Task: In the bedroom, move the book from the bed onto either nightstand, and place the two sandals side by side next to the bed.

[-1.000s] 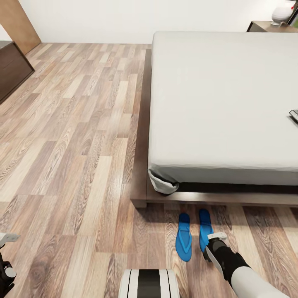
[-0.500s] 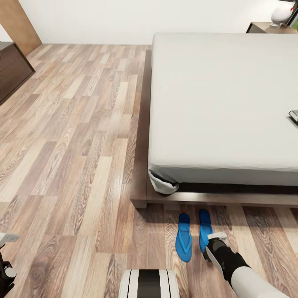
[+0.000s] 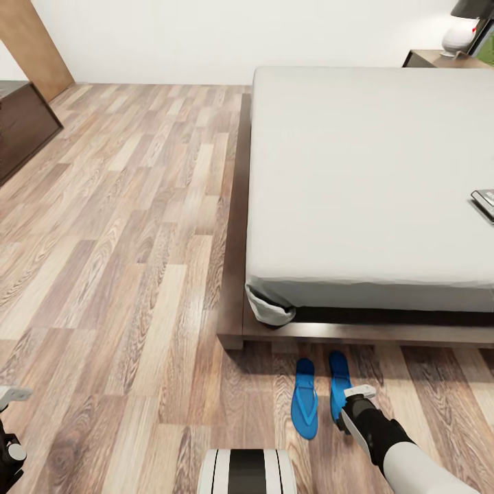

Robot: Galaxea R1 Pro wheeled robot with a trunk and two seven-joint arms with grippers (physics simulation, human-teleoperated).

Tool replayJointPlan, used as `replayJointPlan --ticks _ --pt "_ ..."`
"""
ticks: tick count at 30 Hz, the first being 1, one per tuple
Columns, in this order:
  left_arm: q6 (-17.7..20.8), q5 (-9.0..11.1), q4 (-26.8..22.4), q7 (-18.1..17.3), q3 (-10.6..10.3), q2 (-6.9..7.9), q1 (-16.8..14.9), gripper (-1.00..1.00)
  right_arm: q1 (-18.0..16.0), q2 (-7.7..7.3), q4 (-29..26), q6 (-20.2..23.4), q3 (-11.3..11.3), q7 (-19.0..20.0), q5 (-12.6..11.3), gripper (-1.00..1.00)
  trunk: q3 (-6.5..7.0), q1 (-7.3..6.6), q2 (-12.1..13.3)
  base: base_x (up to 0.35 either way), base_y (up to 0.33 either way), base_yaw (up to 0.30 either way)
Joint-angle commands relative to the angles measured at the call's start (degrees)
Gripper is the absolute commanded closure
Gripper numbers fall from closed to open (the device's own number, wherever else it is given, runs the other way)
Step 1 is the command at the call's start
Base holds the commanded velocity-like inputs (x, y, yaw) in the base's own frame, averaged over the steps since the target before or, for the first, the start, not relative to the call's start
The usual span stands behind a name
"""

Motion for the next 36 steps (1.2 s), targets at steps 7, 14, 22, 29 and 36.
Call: replayJointPlan --ticks 7,14,22,29,36 --pt "0.2 -0.1 0.1 0.1 -0.2 0.03 0.0 -1.0 0.2 -0.2 0.2 0.5 0.4 0.1 0.3 -1.0 1.08 -0.14 0.1 0.0 0.0 0.0" --pt "0.2 -0.1 0.1 -0.1 -0.1 0.03 0.0 -1.0 0.3 -0.44 2.2 0.2 0.3 0.1 0.3 -1.0 1.52 -0.19 0.1 0.0 0.0 0.0" --pt "0.2 -0.2 0.1 -0.2 -0.2 0.03 0.0 -1.0 0.3 -0.77 3.3 0.1 0.3 0.1 0.3 -1.0 3.3 -0.39 0.2 0.0 0.0 0.0" --pt "0.2 -0.2 0.1 -0.1 -0.2 0.03 0.0 -1.0 0.4 -0.94 3.5 0.0 0.3 0.1 0.3 -1.0 3.52 -0.42 0.2 0.0 0.0 0.0" --pt "0.2 -0.2 0.1 -0.2 -0.2 0.03 0.0 -1.0 0.4 -1.29 3.6 0.0 0.3 0.1 0.4 -1.0 4.85 -0.57 0.3 0.0 0.0 0.0"
